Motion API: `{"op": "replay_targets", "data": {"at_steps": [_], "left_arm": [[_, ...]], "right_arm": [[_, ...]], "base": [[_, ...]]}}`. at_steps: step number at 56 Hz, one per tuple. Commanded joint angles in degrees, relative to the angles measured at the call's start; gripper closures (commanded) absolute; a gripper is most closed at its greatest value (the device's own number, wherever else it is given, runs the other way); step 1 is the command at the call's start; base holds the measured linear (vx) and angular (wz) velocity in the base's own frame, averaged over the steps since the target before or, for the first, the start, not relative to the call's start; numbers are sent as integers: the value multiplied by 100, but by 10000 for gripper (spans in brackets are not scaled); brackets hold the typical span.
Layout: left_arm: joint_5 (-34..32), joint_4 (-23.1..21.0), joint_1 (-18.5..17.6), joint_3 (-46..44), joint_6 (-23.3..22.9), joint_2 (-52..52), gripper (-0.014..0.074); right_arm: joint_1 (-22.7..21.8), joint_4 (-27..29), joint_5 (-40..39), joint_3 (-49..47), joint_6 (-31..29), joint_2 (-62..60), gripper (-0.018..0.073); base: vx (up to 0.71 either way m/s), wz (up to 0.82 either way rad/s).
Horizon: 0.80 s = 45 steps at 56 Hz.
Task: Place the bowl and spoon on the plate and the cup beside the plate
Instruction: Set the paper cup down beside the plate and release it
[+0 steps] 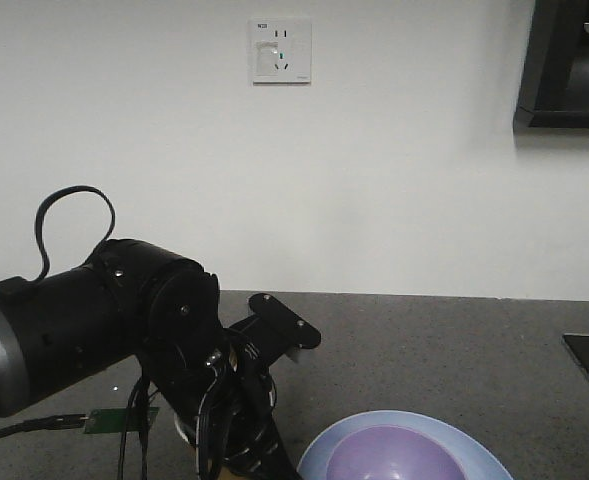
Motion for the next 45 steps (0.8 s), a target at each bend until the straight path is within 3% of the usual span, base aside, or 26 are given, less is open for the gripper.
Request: {"op": "replay_targets", "data": {"at_steps": [1, 13, 29, 38, 45], "left_arm": [[-199, -88, -31, -145, -14, -244, 218], [-229, -62, -31, -145, -14, -250, 34], [-177, -59, -31, -709, 6, -435, 27], [11, -53, -31, -1199, 6, -686, 98], [-71, -39, -31, -1322, 6, -1146, 302]], "right_arm": [[-24, -60, -418, -156, -54, 22, 568], [-24, -60, -418, -156, -54, 22, 568], [-24, -60, -406, -156, -54, 22, 568], [-24, -60, -396, -156, -54, 22, 568], [-24, -60, -391, -156, -54, 22, 568]], "base": [[0, 0], [0, 0], [0, 0], [0, 0], [0, 0]]}}
